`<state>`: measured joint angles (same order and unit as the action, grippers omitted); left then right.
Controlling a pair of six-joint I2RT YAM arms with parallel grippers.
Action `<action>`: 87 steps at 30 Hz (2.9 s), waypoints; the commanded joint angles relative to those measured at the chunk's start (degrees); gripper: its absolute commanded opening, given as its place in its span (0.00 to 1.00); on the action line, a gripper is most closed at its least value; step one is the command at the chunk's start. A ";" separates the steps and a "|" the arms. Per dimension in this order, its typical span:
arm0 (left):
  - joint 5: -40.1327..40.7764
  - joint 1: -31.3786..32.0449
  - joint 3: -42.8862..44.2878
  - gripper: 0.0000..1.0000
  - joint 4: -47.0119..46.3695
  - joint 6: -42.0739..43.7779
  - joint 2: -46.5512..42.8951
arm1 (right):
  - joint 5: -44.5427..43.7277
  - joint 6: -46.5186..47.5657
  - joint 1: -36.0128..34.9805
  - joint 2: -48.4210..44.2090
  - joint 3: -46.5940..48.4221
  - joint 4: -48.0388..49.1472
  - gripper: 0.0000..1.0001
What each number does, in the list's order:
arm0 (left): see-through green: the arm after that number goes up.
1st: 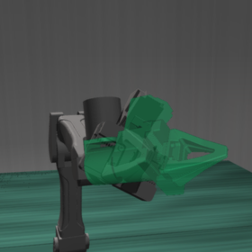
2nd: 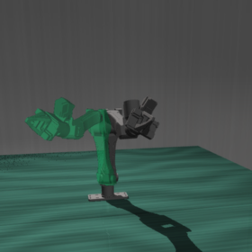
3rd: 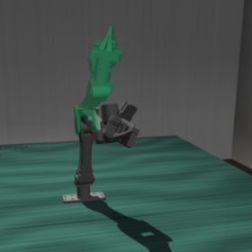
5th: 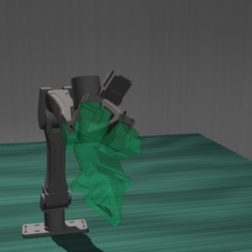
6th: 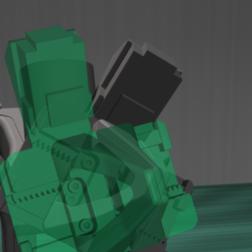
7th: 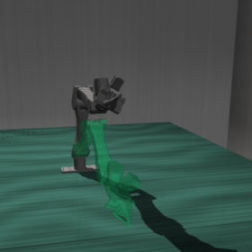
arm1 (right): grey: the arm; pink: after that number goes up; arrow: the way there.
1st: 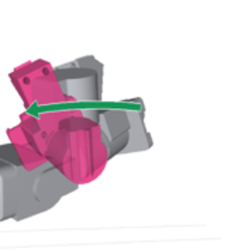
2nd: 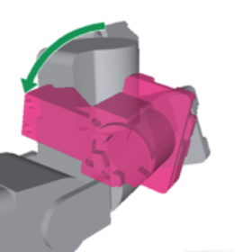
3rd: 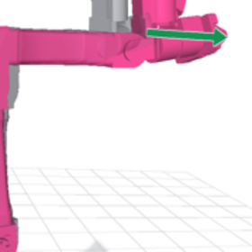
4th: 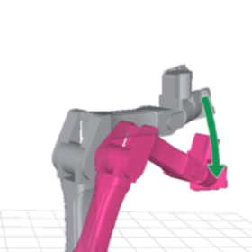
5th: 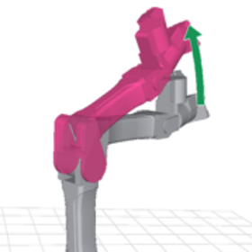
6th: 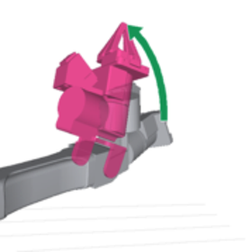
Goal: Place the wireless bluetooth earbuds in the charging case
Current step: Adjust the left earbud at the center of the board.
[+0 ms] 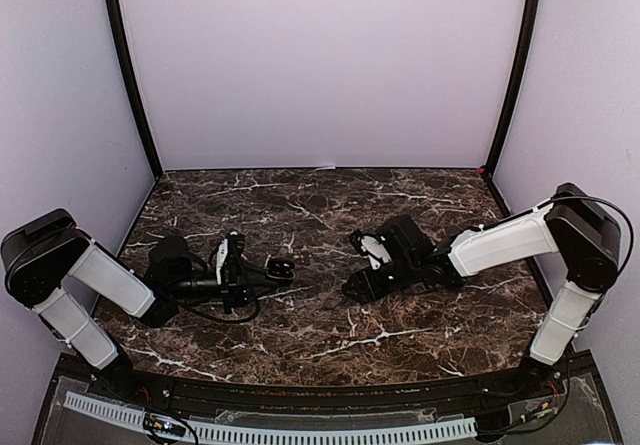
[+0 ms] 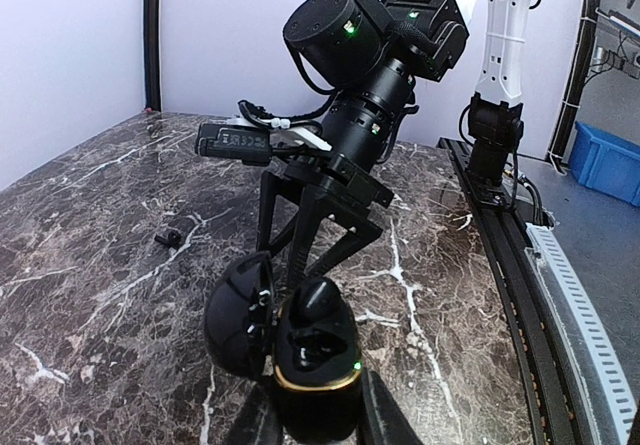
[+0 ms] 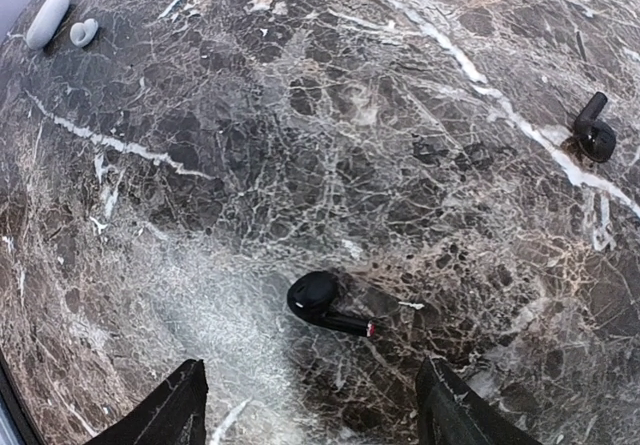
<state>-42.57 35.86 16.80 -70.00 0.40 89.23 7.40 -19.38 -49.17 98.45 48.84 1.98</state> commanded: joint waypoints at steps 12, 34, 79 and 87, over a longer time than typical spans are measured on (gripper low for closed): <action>-0.18 -0.26 0.52 0.00 -0.24 0.73 -1.84 | -4.73 -0.15 -1.60 1.95 1.09 1.60 0.51; -0.25 -0.26 0.63 0.00 0.65 1.09 -2.22 | 4.22 2.01 -2.25 9.82 8.77 -2.90 0.55; 0.16 -0.26 0.58 0.00 2.56 2.14 -3.75 | 11.57 26.06 -0.07 4.94 11.31 -8.25 0.34; 0.47 -0.26 0.36 0.00 2.93 2.40 -4.45 | 29.85 23.23 5.91 10.71 18.25 -8.00 0.38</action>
<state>-42.37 35.86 16.80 -67.02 1.98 86.87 26.61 3.55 -45.36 105.58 63.61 -6.26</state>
